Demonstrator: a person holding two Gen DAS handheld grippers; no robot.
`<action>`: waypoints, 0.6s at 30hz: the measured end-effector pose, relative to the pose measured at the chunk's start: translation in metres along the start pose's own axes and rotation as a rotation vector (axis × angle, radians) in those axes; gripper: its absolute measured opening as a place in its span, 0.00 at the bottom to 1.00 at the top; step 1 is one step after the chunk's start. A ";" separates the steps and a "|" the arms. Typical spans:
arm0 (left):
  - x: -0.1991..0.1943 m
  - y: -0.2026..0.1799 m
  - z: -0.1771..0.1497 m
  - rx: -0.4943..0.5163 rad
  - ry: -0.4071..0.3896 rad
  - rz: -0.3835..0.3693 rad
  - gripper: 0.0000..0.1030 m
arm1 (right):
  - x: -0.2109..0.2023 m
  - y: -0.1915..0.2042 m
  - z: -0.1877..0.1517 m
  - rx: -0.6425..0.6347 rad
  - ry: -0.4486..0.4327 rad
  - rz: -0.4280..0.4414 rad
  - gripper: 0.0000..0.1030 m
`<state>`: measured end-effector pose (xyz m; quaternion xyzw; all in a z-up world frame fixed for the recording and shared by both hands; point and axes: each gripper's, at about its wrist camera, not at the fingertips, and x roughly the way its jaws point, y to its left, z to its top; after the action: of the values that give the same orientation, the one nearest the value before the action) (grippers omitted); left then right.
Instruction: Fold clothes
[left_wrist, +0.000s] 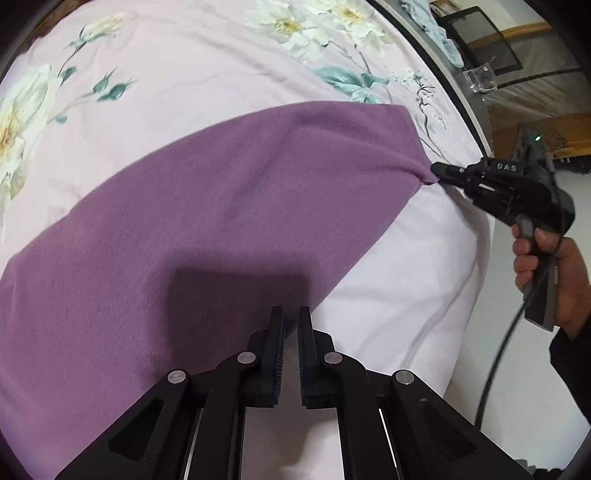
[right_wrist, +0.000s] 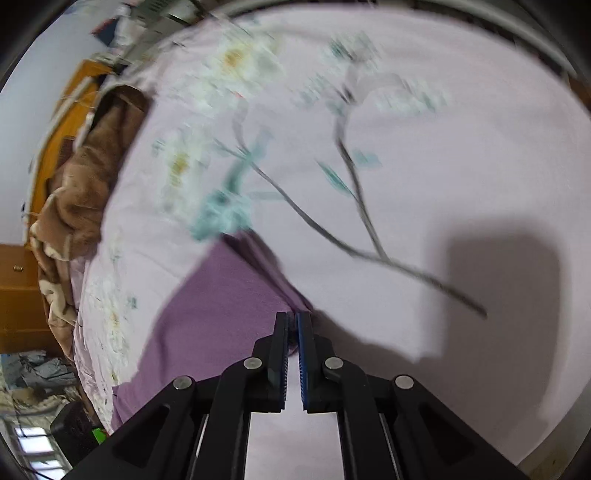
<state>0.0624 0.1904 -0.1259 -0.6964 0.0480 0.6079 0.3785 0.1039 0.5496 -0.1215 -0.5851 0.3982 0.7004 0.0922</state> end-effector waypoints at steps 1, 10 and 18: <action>-0.002 0.001 0.001 -0.005 -0.005 -0.009 0.05 | 0.001 -0.003 0.001 0.007 0.000 0.000 0.09; -0.013 0.005 0.017 -0.044 -0.055 -0.030 0.12 | 0.010 0.015 0.036 -0.157 0.056 0.061 0.31; -0.005 0.009 0.031 -0.072 -0.048 -0.027 0.12 | 0.061 0.046 0.068 -0.351 0.247 0.057 0.28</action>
<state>0.0313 0.2008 -0.1248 -0.6954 0.0077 0.6205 0.3625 0.0075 0.5432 -0.1557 -0.6619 0.2950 0.6844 -0.0805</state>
